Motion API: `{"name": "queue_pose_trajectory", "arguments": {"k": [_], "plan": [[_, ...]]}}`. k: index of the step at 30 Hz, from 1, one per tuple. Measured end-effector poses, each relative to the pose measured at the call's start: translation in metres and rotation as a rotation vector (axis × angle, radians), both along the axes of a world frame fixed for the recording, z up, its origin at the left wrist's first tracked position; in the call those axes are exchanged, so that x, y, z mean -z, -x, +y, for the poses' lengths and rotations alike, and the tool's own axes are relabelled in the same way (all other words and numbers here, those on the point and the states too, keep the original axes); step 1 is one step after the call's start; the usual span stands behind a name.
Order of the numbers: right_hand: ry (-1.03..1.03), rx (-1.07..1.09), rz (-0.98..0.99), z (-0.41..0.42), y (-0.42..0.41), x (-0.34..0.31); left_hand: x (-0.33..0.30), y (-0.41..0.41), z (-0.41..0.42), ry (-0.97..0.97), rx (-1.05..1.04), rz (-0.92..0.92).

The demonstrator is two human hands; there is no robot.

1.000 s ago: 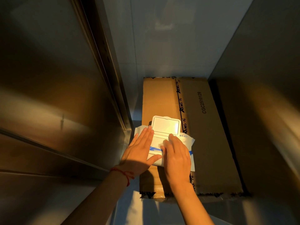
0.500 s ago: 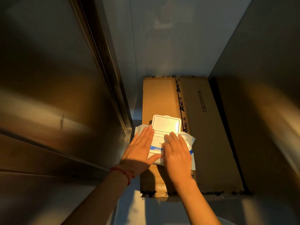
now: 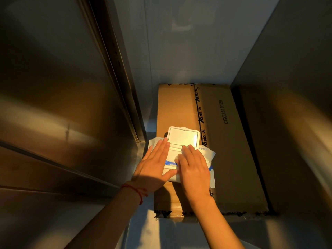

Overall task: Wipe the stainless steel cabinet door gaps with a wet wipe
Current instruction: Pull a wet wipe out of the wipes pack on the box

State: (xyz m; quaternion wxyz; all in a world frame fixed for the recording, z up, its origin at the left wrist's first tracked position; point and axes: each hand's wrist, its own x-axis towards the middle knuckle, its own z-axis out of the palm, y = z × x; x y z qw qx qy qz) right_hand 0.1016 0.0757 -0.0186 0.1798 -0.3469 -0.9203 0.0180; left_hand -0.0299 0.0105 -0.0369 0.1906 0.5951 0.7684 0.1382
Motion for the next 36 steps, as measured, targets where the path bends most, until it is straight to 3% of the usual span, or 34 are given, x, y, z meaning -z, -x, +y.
{"name": "queue_pose_trajectory", "arguments": {"k": [9,22,36], "plan": [[-0.040,0.017,0.076,-0.001,-0.004,0.004,-0.003,0.000,0.001,-0.002,0.012,-0.004],[0.015,0.073,-0.036,-0.005,0.002,-0.003,-0.003,-0.001,0.000,0.001,0.003,0.004],[-0.151,-0.047,0.186,-0.009,-0.007,0.004,-0.002,0.000,0.001,0.009,0.014,0.013]]}}
